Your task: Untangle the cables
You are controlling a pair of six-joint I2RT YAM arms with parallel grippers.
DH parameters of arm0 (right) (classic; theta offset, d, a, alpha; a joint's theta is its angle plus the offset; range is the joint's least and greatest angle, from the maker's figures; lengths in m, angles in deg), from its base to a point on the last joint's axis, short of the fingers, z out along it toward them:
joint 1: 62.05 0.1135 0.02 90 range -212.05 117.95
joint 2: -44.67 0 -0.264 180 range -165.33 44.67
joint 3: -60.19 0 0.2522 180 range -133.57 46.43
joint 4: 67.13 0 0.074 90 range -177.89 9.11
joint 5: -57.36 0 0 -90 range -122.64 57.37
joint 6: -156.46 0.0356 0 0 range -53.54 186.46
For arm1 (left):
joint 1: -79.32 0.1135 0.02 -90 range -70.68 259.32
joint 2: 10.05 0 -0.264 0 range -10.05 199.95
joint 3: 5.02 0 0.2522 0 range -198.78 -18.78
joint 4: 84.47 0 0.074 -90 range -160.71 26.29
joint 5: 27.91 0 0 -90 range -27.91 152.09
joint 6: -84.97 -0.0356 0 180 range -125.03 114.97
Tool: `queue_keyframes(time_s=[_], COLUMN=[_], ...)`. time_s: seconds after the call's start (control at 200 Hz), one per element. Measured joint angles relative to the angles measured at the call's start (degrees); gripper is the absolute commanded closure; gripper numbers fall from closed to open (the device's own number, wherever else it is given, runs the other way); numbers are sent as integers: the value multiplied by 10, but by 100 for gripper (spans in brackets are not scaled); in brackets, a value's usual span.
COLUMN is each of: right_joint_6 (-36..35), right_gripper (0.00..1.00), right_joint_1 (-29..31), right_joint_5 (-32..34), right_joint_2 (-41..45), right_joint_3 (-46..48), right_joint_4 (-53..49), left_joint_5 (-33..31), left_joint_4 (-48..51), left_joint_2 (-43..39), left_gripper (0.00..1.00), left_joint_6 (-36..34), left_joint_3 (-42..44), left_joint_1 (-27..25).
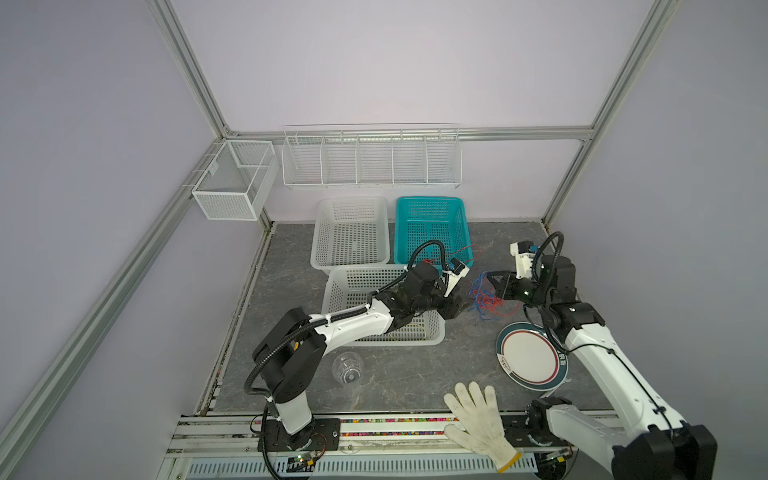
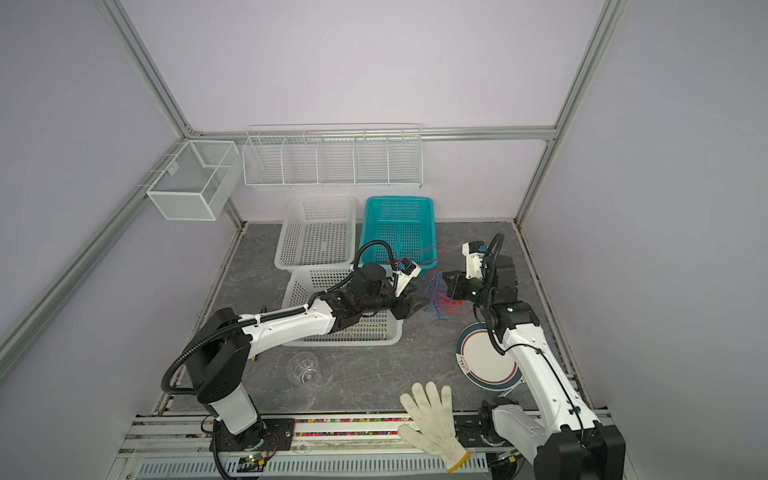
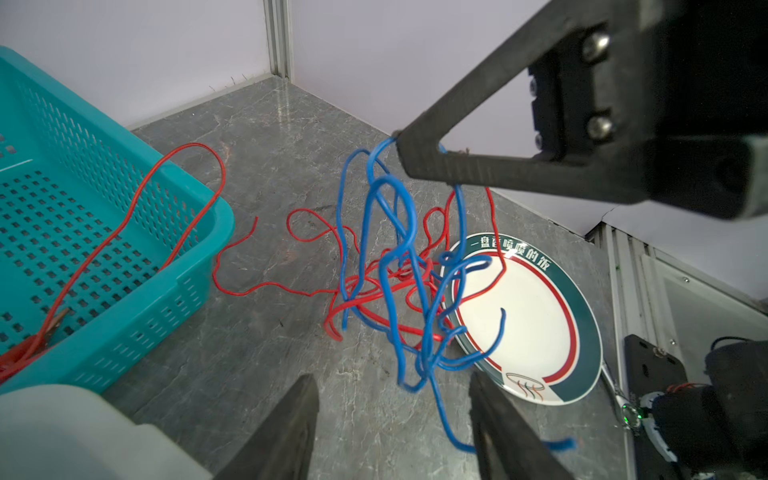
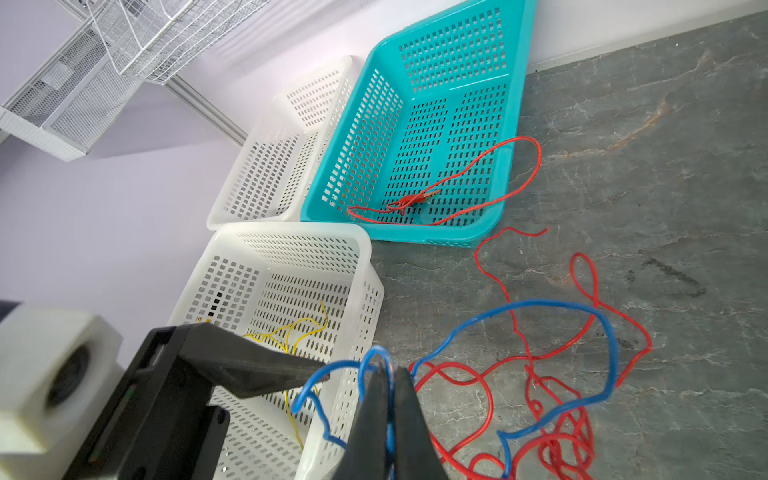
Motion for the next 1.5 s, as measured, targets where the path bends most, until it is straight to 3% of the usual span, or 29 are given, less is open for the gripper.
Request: queue_keyframes(time_s=[0.395,0.95,1.05,1.385,1.5], right_joint_6=[-49,-51,-51,-45,-42], right_gripper=[93,93,93,93,93], right_joint_1=[2,11,12,18,19], right_joint_5=[15,19,19,14,12], right_joint_2=[24,21,19,21,28], right_joint_3=[4,17,17,17,17], right_joint_4=[-35,-38,-38,-31,-30], left_joint_5=[-13,50,55,54,54], left_joint_4=[-2,-18,-18,-10,-11], left_joint_2=[-2,-4,-3,30,31], left_gripper=[28,31,37,72,94], left_joint_6=[-5,7,7,15,23], left_joint_3=[0,-24,-24,-42,-43], left_joint_1=[16,10,7,7,7])
